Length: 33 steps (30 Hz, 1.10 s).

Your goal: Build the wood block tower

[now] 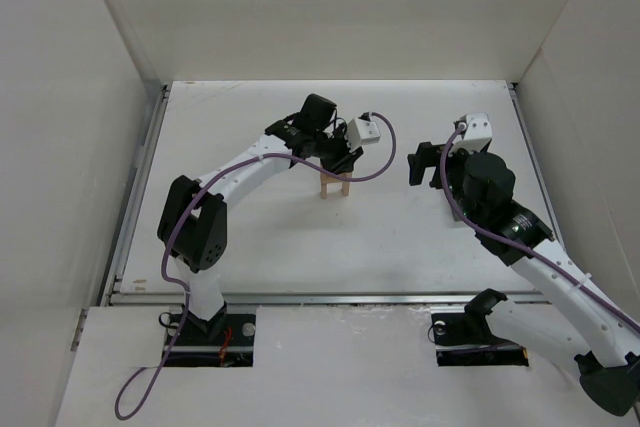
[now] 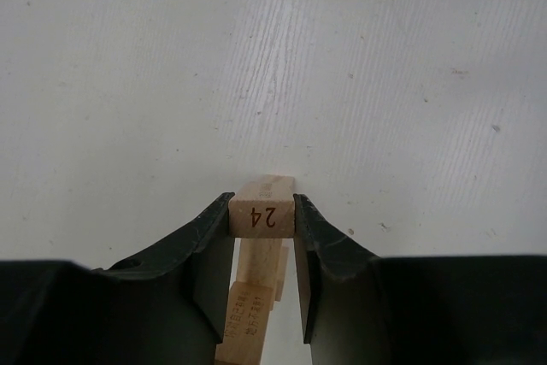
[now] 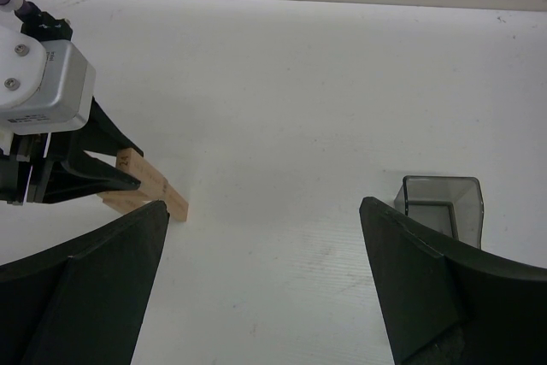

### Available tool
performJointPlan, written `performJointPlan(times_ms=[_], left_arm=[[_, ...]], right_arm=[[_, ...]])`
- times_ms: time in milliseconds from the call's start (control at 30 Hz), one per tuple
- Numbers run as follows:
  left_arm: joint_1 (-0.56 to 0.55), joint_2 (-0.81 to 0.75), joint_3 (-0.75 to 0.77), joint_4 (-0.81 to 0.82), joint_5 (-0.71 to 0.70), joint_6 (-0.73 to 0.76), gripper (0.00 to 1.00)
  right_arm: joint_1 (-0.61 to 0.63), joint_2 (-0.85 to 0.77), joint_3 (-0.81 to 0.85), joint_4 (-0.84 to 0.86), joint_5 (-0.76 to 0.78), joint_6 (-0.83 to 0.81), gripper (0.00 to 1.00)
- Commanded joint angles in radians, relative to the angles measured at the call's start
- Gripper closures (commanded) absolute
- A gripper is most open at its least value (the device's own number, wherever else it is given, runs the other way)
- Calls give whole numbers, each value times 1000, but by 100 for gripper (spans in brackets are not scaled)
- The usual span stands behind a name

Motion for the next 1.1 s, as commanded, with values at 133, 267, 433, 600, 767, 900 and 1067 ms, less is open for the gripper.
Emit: performJointPlan(times_ms=[133, 267, 433, 600, 767, 900, 1067], left_arm=[[15, -12, 40, 0, 26, 11, 91], [33, -21, 50, 0, 39, 22, 92], [42, -21, 50, -9, 74, 43, 92], [42, -21, 50, -20, 109, 69, 92], [42, -21, 50, -29, 144, 106, 92], [42, -12, 50, -40, 144, 115, 92], [52, -12, 50, -49, 154, 134, 92]], right_arm=[[-4, -6, -3, 36, -6, -19, 1], [-4, -6, -3, 36, -15, -19, 1], [-4, 3, -3, 36, -15, -19, 1], [-4, 12, 6, 36, -24, -19, 1], [-4, 12, 6, 36, -24, -28, 1], [-4, 12, 6, 36, -24, -28, 1], [-4, 12, 6, 36, -24, -28, 1]])
